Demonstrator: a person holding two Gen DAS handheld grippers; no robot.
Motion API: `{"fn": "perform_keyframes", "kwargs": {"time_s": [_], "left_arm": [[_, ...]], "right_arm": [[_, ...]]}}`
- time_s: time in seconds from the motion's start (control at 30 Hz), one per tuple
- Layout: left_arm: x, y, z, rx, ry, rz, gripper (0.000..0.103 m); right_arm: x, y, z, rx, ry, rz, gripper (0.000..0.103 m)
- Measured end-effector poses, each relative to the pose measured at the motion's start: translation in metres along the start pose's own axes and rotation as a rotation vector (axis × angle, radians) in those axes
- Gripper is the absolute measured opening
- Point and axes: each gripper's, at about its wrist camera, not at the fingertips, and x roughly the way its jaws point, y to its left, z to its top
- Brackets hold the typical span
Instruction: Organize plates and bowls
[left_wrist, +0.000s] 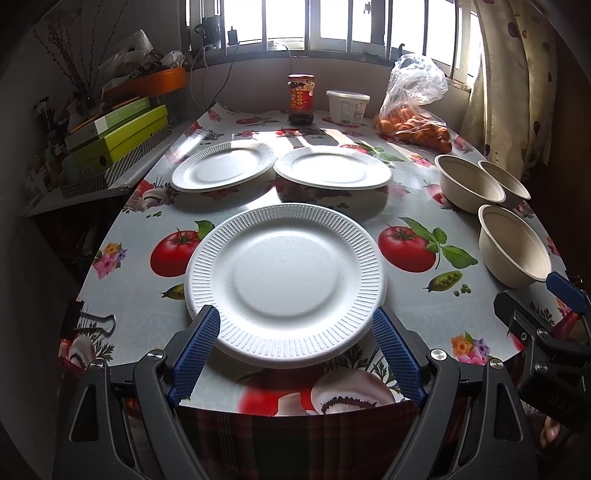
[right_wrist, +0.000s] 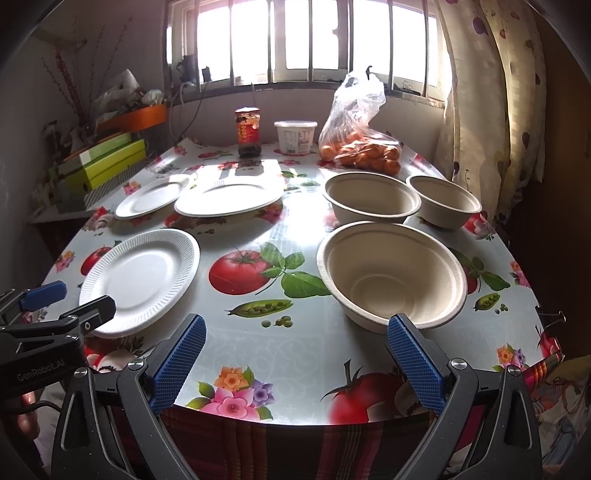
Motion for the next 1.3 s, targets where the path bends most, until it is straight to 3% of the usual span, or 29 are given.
{"fn": "perform_keyframes", "kwargs": {"time_s": [0.93, 1.3], "left_arm": [[0.009, 0.011, 0.017, 0.007, -0.002, 0.021, 0.085], [0.019, 0.039, 0.043, -0.043, 0.020, 0.011, 0.085]], "right_arm": [[0.011, 0.008, 0.022, -0.031, -0.002, 0.021, 0.100], [0.020, 0.021, 0.065, -0.058, -0.021, 0.085, 0.100]]}}
